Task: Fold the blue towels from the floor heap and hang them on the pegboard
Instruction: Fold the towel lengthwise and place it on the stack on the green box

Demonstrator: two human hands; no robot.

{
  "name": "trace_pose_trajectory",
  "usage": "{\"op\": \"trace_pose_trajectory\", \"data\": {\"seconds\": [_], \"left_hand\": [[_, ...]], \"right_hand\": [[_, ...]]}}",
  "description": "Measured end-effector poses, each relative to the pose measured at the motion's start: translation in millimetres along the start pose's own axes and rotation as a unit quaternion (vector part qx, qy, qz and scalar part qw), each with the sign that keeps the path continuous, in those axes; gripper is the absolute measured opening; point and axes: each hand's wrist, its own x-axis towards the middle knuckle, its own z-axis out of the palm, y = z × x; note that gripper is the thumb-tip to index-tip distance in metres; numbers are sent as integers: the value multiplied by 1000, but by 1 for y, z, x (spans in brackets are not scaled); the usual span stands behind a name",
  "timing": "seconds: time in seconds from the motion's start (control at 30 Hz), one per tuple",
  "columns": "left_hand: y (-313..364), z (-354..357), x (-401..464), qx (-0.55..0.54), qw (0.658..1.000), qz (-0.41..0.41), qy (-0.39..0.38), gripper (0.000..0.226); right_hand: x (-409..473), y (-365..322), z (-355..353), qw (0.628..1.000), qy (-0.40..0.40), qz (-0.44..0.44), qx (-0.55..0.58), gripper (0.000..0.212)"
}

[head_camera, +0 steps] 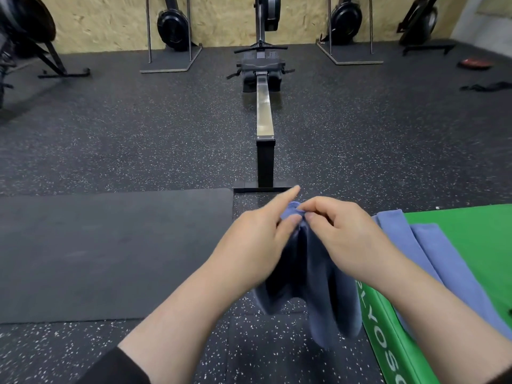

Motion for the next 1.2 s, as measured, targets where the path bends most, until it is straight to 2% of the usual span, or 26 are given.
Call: {"op": "trace_pose_trajectory", "data": {"seconds": [0.07,0.13,0.23,0.33,0.47,0.6,0.7,0.73,0.87,0.93,1.03,1.2], "left_hand": [[1,2,1,26,999,5,-21,40],[-1,1,3,47,999,9,-13,22],[-3,0,5,46,999,-5,6,23],[-5,-4,7,21,996,-30,84,27],[-19,-20,14,-28,974,-93,206,30],[-29,-28,14,-29,966,-110,233,29],[-23,-26,11,-45,975,-77,202,12],[-19,-25,8,-46,982,-58,175,13],[-6,-9,-1,30,999,21,12,51],[-4,-2,-1,64,997,32,-30,47],[-8,-1,2,57,998,37,-16,19],[-12,-2,4,70,998,2,-3,20]], "right_hand": [[0,-2,1,1000,-13,-11,16,22],[-1,-2,-1,999,-9,-14,47,17],[-2,-3,-5,996,9,0,87,9],[-3,1,-5,997,8,21,75,12],[-2,7,-1,999,-8,37,32,23],[-3,6,-1,999,3,29,39,20],[-2,6,0,999,12,17,40,16],[-2,5,0,999,14,12,40,16],[-2,4,3,1000,-7,-18,15,15],[-2,3,5,999,-21,-25,12,16],[-2,2,5,999,-31,-21,18,20],[-1,2,2,997,-23,-14,69,14]]}}
